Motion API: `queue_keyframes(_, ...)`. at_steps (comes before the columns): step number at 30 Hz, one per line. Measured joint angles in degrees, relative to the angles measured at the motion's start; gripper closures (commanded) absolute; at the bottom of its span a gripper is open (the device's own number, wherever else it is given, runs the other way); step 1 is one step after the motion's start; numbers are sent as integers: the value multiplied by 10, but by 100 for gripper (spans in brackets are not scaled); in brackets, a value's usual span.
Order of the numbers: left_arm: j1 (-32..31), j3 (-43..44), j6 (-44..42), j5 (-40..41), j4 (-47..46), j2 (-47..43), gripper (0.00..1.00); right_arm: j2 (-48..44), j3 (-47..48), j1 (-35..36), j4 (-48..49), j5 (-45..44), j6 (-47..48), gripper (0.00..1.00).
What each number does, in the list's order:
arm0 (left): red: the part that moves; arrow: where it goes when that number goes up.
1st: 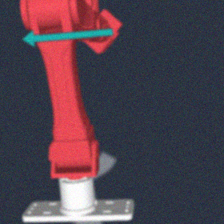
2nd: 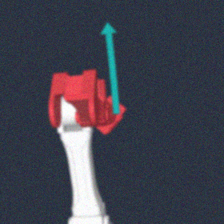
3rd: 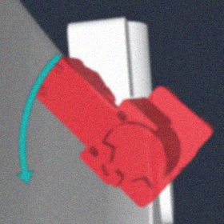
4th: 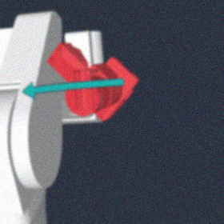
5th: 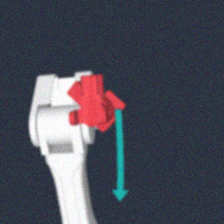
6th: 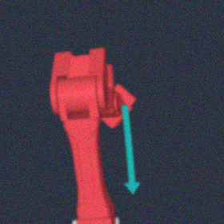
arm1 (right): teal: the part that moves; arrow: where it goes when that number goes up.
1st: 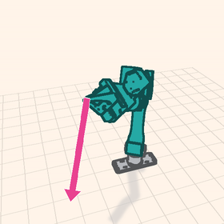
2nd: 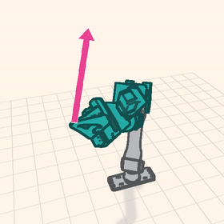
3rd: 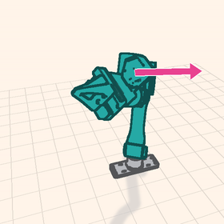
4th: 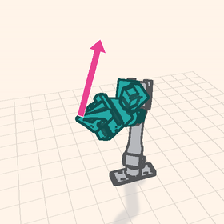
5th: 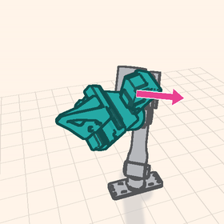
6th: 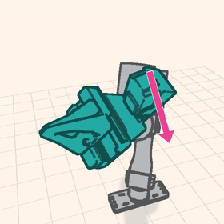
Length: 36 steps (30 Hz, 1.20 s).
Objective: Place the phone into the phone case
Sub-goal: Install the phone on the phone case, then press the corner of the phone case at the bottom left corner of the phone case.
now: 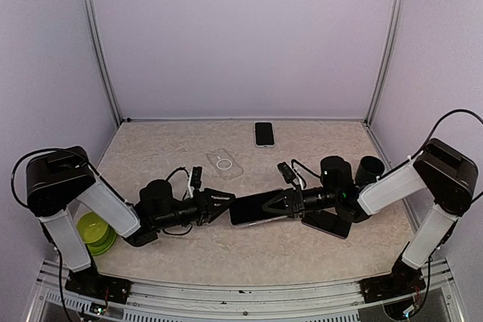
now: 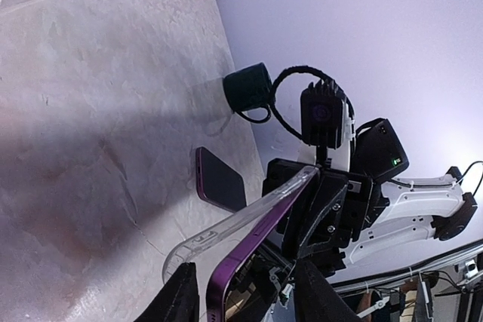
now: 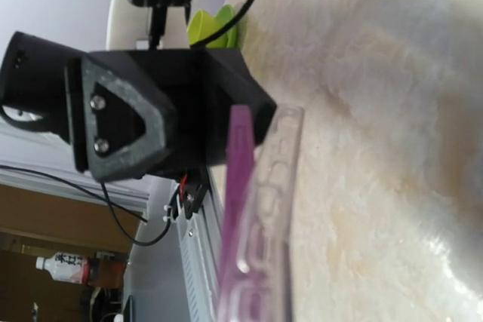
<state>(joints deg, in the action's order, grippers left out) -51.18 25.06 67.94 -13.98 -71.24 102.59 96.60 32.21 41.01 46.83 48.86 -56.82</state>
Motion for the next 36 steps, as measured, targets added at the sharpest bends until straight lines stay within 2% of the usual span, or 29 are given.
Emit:
queue_keyframes(12,2,-14,-75,28,129,-112,47,-81,-2,-2,-68,24,103,100)
queue_keyframes(19,2,-18,-110,15,151,-150,45,-110,-3,-2,-103,36,163,100)
queue_keyframes(27,-11,-17,-127,-44,133,-146,43,-149,-13,4,-140,42,229,100)
queue_keyframes(36,-27,-12,-103,-120,23,-75,41,-176,-22,20,-168,44,281,100)
